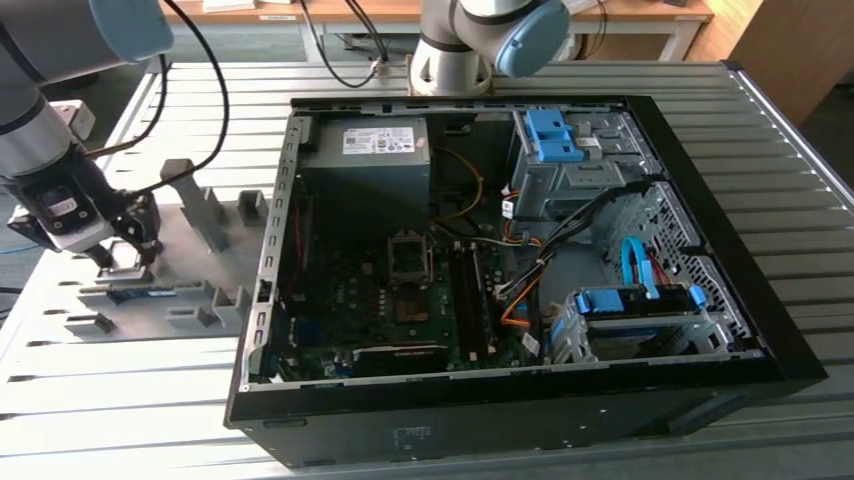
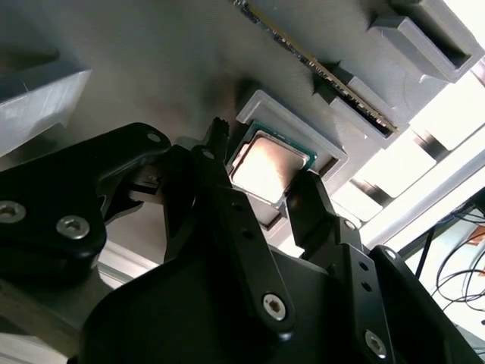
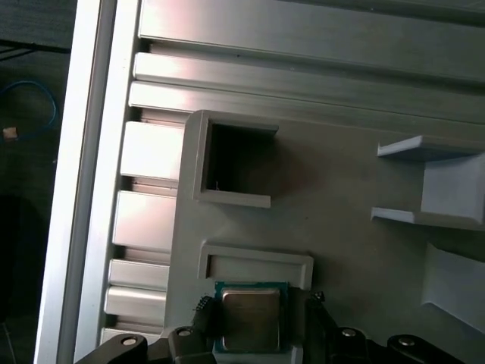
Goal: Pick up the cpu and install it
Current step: 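Pick up the cpu and move it towards the insertion slot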
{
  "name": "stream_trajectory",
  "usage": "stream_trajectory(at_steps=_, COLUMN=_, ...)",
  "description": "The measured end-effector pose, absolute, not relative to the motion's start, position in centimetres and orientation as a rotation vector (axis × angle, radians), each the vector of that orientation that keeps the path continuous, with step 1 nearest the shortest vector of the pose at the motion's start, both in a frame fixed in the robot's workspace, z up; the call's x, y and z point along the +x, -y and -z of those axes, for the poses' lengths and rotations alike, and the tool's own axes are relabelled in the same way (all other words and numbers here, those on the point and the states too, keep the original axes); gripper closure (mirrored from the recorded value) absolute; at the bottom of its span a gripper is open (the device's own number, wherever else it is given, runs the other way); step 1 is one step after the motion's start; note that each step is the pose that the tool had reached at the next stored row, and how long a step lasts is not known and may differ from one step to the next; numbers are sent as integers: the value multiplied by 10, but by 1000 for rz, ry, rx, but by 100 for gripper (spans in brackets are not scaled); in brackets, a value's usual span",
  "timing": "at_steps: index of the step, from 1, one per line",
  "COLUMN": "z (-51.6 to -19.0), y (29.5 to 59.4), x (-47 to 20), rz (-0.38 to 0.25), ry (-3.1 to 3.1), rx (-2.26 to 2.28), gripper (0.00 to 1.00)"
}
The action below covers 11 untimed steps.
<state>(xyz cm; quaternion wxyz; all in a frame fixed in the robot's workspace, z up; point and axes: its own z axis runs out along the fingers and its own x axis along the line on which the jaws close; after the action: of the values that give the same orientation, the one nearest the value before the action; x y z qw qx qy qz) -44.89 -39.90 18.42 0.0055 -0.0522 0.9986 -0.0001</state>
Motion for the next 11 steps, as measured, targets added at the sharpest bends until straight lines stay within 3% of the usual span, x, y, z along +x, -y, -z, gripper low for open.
stream_trajectory(at_steps=11, z=-184, y=395, x=-450, rz=1, ry=-3130, rx=-84, gripper=41)
